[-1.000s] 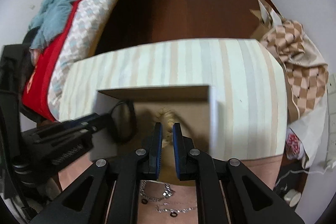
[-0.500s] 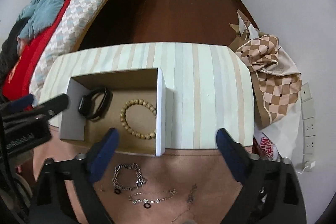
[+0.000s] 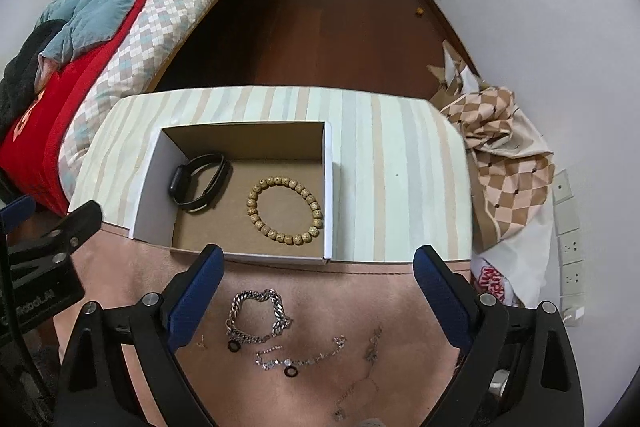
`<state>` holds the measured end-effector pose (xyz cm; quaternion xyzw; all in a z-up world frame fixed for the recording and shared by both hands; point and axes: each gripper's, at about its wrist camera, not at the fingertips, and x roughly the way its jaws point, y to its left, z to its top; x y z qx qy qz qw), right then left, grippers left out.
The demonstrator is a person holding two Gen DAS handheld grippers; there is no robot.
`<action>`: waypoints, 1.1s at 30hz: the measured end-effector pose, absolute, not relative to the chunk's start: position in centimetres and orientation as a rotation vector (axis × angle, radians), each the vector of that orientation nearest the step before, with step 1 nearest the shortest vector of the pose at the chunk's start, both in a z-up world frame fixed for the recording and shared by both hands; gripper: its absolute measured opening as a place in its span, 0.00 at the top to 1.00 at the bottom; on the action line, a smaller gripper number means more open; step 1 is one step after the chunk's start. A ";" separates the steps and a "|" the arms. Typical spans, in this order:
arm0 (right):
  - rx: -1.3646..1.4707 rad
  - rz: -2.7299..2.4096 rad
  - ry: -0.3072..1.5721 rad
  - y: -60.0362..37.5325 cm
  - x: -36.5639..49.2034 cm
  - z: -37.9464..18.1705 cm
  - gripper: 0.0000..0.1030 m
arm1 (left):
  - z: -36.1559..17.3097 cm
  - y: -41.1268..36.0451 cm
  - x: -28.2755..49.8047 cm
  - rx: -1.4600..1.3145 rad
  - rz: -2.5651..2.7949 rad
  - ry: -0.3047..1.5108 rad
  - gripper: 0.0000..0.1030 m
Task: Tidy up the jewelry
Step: 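Withdraw both tools from the box back toward the remaining jewelry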
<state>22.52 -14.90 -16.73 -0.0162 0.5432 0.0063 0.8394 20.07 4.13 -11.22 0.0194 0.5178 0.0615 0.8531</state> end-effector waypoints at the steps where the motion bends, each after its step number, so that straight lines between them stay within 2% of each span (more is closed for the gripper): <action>1: -0.035 0.008 1.137 -14.9 22.0 -16.2 0.06 | -10.7 4.2 19.6 0.040 0.131 1.078 0.01; 21: -0.032 -0.040 0.870 -15.3 10.7 -3.7 0.06 | -0.8 3.8 9.4 0.015 0.101 0.859 0.01; 28: -0.010 -0.022 0.819 -15.1 7.8 -1.6 0.06 | -0.9 4.1 7.9 -0.014 0.102 0.855 0.01; 33: 0.029 -0.050 0.820 -16.1 7.5 -3.0 0.06 | -3.0 4.6 7.6 -0.017 0.136 0.835 0.01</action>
